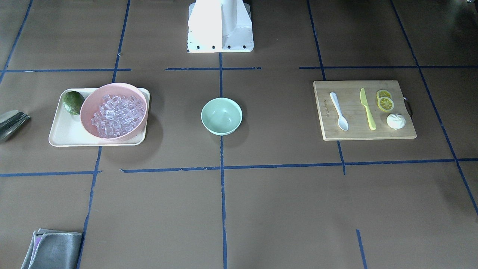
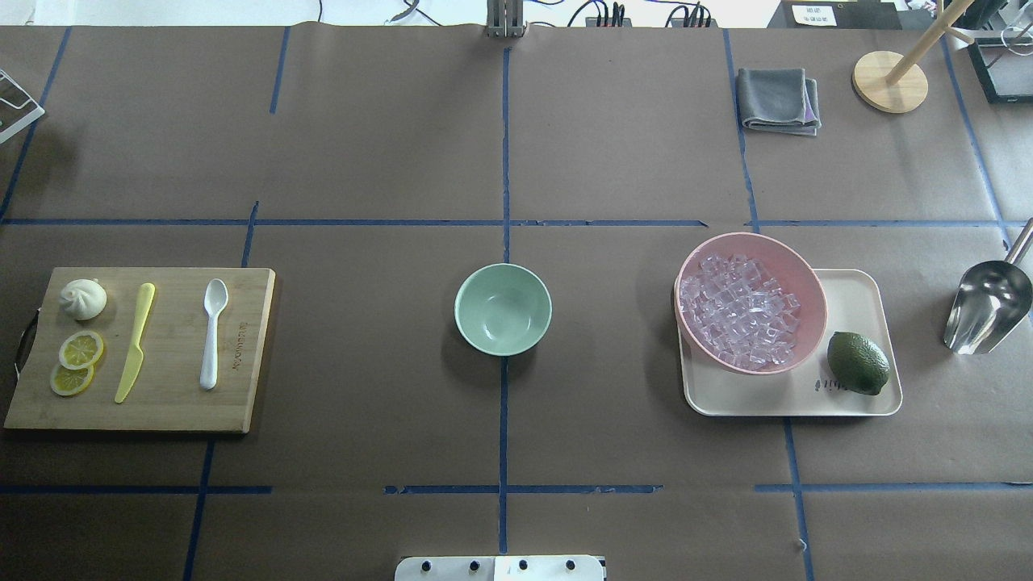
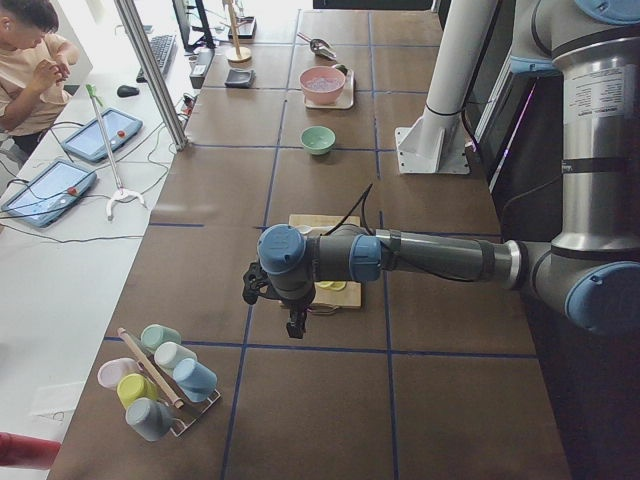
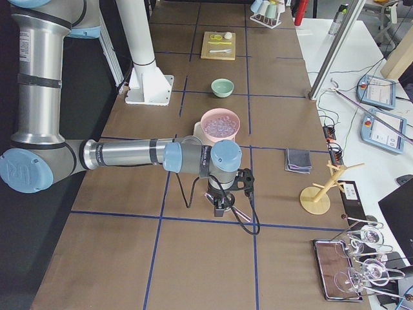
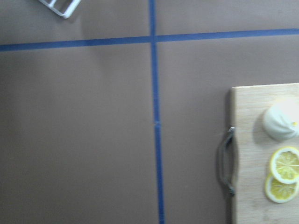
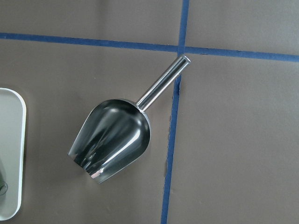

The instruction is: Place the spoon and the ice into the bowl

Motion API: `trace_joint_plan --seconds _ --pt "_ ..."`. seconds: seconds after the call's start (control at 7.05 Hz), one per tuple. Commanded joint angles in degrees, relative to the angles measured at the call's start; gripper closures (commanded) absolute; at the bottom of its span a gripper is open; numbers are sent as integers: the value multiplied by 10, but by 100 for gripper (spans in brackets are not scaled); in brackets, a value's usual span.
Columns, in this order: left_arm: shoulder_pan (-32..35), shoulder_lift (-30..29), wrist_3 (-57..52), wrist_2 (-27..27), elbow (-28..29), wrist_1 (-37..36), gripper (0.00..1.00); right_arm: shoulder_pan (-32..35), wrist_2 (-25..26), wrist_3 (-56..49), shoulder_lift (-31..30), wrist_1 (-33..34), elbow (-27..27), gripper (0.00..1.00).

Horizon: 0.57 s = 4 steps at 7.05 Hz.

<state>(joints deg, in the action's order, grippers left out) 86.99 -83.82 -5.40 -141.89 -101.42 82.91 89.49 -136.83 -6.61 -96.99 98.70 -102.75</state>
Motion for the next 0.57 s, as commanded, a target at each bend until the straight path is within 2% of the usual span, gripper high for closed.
trace_joint_plan --seconds 0.0,0.14,0.28,0.43 --pt "-72 0 108 -32 -45 36 0 -1 -6 -1 0 0 -2 0" --pt "-129 -5 239 -25 -73 99 0 -3 -6 -2 0 0 -2 0" --pt "-179 -10 327 -8 -75 172 0 -5 -6 -1 0 0 -2 0" --pt "-257 -38 450 50 -70 212 0 -6 -6 -1 0 0 -2 0"
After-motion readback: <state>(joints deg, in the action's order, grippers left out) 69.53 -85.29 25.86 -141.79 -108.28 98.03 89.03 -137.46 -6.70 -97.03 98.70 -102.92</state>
